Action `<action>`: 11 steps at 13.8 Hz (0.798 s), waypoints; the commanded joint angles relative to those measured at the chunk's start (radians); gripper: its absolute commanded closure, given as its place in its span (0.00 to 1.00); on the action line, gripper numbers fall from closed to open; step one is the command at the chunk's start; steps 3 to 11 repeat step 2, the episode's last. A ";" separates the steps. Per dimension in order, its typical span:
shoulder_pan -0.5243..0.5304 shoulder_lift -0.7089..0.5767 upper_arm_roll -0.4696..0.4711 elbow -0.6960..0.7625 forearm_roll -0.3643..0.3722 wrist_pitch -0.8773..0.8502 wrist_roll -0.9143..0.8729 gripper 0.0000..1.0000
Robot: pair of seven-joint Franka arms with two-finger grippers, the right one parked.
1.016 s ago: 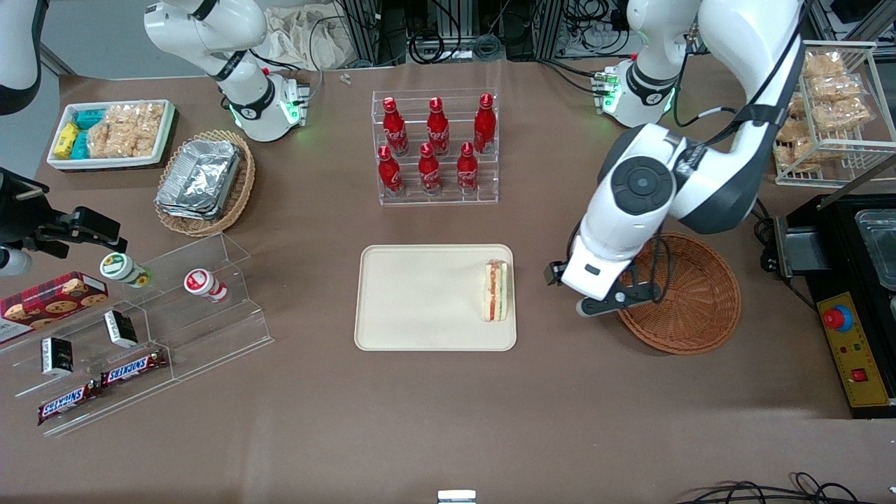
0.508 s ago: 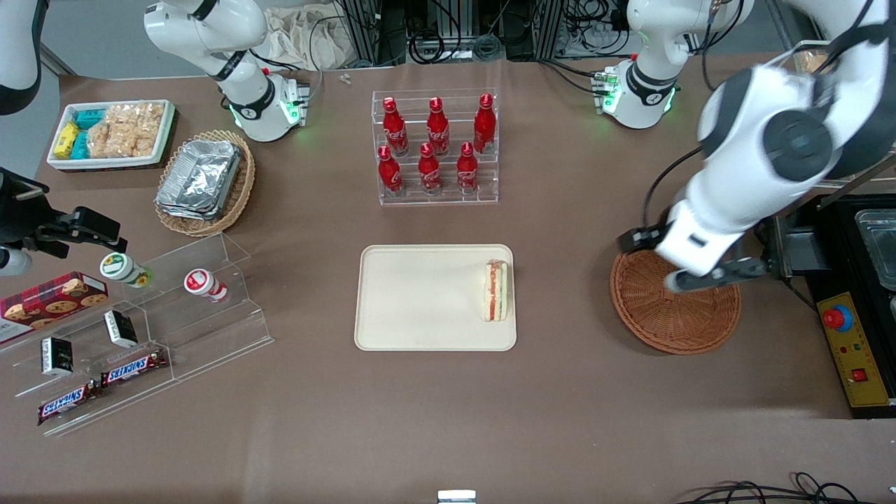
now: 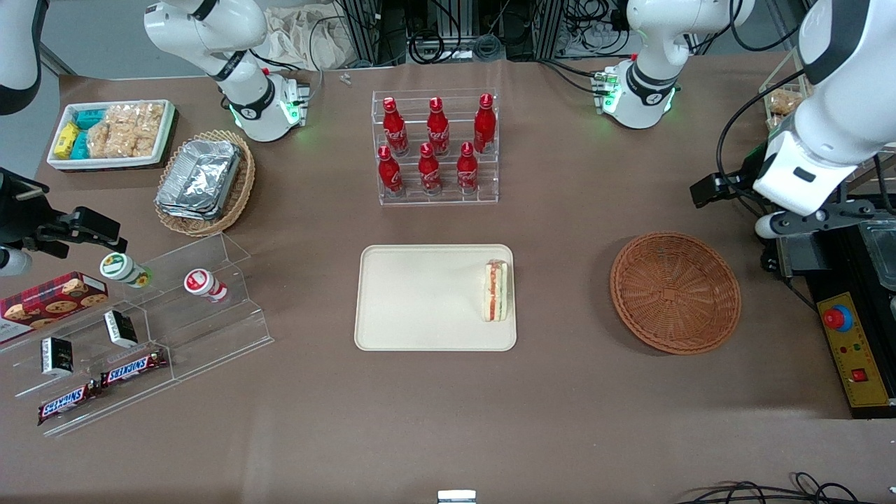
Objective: Place sandwich from basket to tray
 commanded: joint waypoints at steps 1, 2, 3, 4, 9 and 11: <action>-0.017 0.013 0.019 0.040 -0.019 -0.005 0.009 0.00; -0.017 0.011 0.020 0.045 -0.019 -0.008 0.011 0.00; -0.017 0.011 0.020 0.045 -0.019 -0.008 0.011 0.00; -0.017 0.011 0.020 0.045 -0.019 -0.008 0.011 0.00; -0.017 0.011 0.020 0.045 -0.019 -0.008 0.011 0.00; -0.017 0.011 0.020 0.045 -0.019 -0.008 0.011 0.00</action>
